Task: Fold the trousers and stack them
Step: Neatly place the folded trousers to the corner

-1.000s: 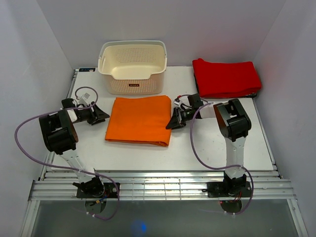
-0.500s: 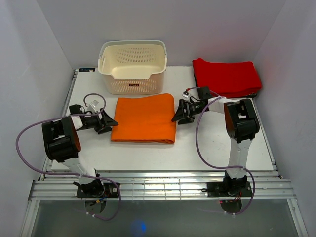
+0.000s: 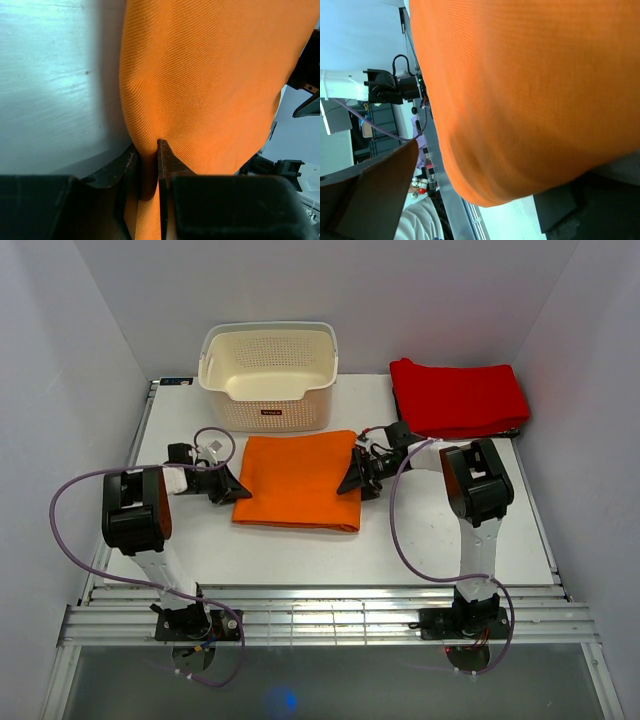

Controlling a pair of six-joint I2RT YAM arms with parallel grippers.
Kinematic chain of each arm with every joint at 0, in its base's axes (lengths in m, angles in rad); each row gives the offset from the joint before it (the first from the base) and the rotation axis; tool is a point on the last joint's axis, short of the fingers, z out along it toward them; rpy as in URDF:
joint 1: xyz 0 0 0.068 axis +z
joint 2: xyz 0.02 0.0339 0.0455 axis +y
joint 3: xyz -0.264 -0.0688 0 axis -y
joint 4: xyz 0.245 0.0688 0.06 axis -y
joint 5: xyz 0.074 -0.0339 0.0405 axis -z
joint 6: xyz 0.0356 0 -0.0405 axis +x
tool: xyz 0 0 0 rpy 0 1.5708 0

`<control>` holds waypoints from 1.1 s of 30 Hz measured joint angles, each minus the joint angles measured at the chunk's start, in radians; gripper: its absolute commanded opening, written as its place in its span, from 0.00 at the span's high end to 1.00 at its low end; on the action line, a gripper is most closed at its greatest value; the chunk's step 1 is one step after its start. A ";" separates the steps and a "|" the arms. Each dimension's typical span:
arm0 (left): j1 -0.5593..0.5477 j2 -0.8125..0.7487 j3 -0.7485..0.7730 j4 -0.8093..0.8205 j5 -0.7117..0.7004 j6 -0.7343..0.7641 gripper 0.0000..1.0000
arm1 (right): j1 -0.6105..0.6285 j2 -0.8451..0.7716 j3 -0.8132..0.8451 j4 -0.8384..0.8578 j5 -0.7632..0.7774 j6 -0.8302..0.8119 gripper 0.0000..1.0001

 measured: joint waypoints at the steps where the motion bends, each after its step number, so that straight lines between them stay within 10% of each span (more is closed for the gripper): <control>1: -0.005 0.003 0.003 -0.001 0.001 -0.003 0.82 | 0.003 0.005 0.000 0.006 -0.002 0.011 0.15; 4: -0.031 0.003 0.008 0.001 -0.002 -0.008 1.00 | 0.006 0.010 -0.005 0.016 0.014 0.022 0.36; 13: -0.162 -0.112 -0.062 0.020 -0.072 -0.002 1.00 | -0.024 -0.084 -0.123 -0.002 0.148 -0.036 0.89; 31: -0.499 -0.122 0.128 0.041 -0.193 -0.098 1.00 | -0.275 -0.300 -0.116 -0.374 0.399 -0.349 0.92; 33: -0.515 -0.075 0.171 0.035 -0.203 -0.109 0.70 | -0.282 -0.300 -0.112 -0.382 0.422 -0.366 0.92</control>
